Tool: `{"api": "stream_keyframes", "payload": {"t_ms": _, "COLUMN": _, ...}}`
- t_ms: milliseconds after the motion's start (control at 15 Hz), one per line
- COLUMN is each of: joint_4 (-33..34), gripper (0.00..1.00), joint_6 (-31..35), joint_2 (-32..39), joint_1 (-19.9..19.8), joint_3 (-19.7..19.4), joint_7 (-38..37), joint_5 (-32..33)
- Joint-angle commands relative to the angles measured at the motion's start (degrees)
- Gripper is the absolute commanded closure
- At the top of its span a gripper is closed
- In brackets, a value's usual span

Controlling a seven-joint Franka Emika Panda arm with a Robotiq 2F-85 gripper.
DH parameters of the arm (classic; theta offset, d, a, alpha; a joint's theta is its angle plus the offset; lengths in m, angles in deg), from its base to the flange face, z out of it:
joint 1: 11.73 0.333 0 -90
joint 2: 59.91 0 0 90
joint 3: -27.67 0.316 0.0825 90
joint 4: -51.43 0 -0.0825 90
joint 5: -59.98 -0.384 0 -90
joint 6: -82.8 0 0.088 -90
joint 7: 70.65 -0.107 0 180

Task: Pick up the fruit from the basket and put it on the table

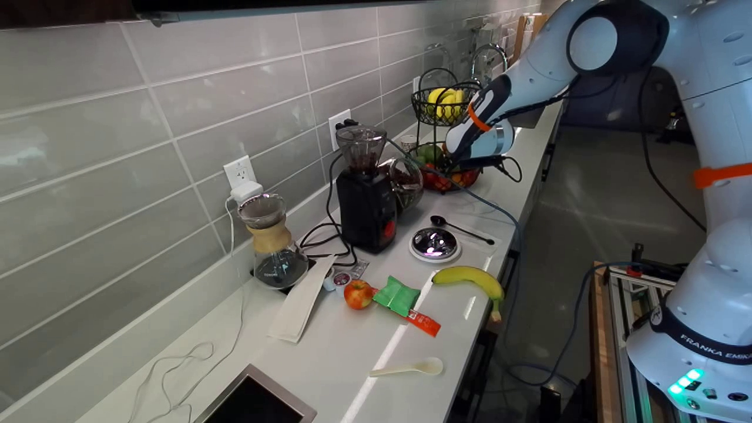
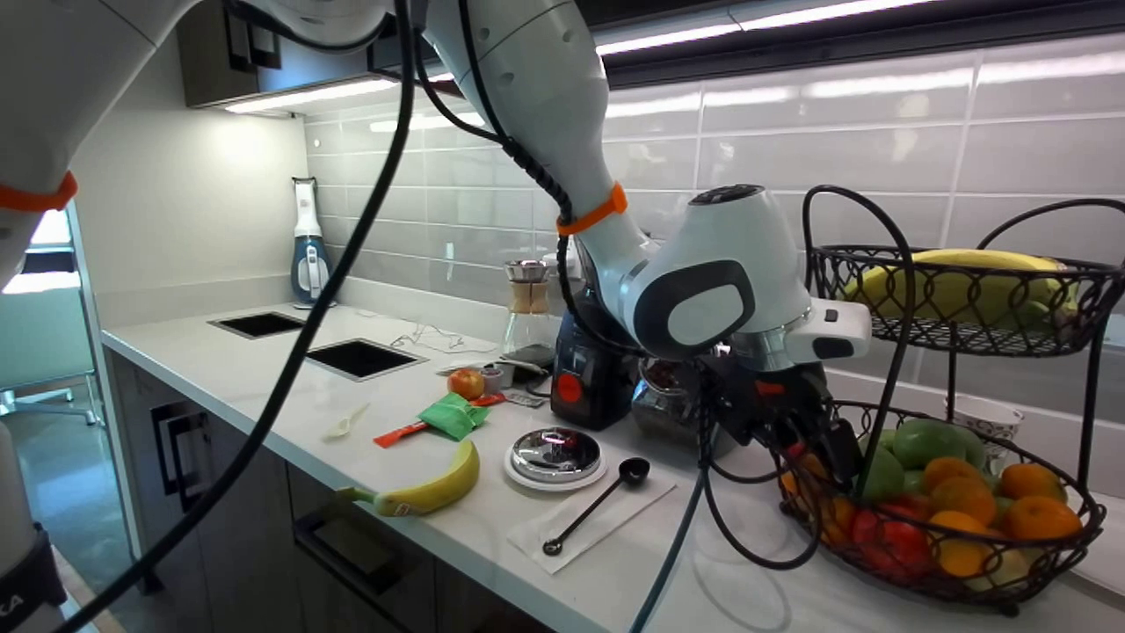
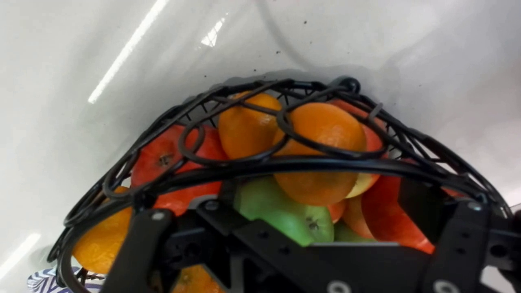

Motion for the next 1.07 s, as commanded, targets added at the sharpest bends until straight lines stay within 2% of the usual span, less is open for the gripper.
{"api": "stream_keyframes", "payload": {"t_ms": 0, "joint_4": 1.5, "gripper": 0.21, "joint_6": -0.2, "joint_2": 2.1, "joint_1": 1.7, "joint_3": -2.0, "joint_7": -2.3, "joint_5": 1.3}}
{"api": "stream_keyframes", "payload": {"t_ms": 133, "joint_4": 1.8, "gripper": 0.34, "joint_6": -0.3, "joint_2": 2.4, "joint_1": 2.2, "joint_3": -2.5, "joint_7": -3.0, "joint_5": 1.2}}
{"api": "stream_keyframes", "payload": {"t_ms": 467, "joint_4": 2.1, "gripper": 0.75, "joint_6": -0.9, "joint_2": 2.5, "joint_1": 4.5, "joint_3": -4.8, "joint_7": -7.2, "joint_5": 0.7}}
{"api": "stream_keyframes", "payload": {"t_ms": 533, "joint_4": 2.1, "gripper": 0.79, "joint_6": -1.1, "joint_2": 2.4, "joint_1": 4.9, "joint_3": -5.2, "joint_7": -8.0, "joint_5": 0.6}}
{"api": "stream_keyframes", "payload": {"t_ms": 1000, "joint_4": 1.1, "gripper": 0.86, "joint_6": -0.3, "joint_2": 0.9, "joint_1": 6.3, "joint_3": -6.0, "joint_7": -11.0, "joint_5": 0.2}}
